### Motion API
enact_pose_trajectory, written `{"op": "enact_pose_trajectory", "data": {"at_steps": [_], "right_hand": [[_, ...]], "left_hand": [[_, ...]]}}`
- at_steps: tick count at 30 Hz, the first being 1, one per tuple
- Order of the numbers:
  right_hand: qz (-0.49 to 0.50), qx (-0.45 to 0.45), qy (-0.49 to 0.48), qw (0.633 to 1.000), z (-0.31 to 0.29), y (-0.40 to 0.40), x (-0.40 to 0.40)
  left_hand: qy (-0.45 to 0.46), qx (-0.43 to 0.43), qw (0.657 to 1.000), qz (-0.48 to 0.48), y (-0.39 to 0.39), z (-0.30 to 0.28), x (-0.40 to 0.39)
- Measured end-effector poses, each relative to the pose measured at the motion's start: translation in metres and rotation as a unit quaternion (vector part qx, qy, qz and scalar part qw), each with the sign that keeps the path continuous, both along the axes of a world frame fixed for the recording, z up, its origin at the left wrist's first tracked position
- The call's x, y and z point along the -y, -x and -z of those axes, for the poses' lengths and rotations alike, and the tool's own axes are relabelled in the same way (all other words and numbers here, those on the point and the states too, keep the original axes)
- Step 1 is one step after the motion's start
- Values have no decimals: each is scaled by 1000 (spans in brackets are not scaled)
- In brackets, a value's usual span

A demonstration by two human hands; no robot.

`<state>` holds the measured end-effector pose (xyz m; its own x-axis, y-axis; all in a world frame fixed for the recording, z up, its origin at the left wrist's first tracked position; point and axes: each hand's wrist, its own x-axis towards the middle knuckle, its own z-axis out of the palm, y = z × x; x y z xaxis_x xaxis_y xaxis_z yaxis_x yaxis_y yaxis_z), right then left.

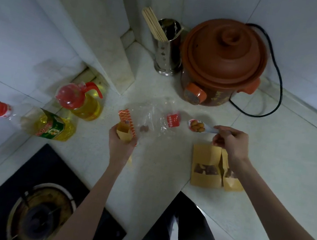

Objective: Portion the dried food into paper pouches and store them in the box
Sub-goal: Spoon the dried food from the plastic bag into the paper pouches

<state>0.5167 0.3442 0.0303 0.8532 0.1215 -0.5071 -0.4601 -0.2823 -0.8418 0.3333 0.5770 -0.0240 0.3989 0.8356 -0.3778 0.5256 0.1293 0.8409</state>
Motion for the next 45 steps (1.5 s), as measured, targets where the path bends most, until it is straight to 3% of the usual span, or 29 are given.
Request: {"op": "enact_pose_trajectory", "data": {"at_steps": [7, 14, 19, 22, 25, 27, 29, 32, 36, 39, 42, 45], "right_hand": [[-137, 34, -17, 990, -56, 15, -6], [-243, 51, -62, 967, -116, 34, -37], [-299, 143, -54, 942, -155, 50, -56], [-353, 295, 8, 888, -174, 60, -59], [-421, 455, 49, 783, -189, 67, -60], [-446, 504, 45, 738, -194, 67, -60], [-455, 518, 35, 723, -195, 66, -60], [-436, 507, -7, 743, -185, 65, -56], [-331, 404, -35, 852, -143, 50, -52], [-285, 290, 0, 913, -91, 27, -42], [-230, 221, 41, 947, -44, 6, -26], [-194, 217, 85, 953, -14, -11, -18]], "left_hand": [[-70, -36, 995, -56, 6, -26, 25], [-217, 2, 971, 100, 22, -63, 51], [-289, 31, 950, 116, 18, -91, 65], [-291, 30, 949, 113, 13, -106, 68], [-305, 27, 946, 109, 11, -111, 69], [-300, 24, 948, 103, 9, -111, 71], [-290, 26, 953, 86, 7, -111, 74], [-268, 37, 960, 74, 7, -103, 78], [-135, 51, 989, -8, 19, -74, 78], [-48, -1, 997, -59, 32, -44, 76], [0, -49, 996, -71, 39, -22, 65], [22, -59, 993, -98, 33, -18, 42]]}}
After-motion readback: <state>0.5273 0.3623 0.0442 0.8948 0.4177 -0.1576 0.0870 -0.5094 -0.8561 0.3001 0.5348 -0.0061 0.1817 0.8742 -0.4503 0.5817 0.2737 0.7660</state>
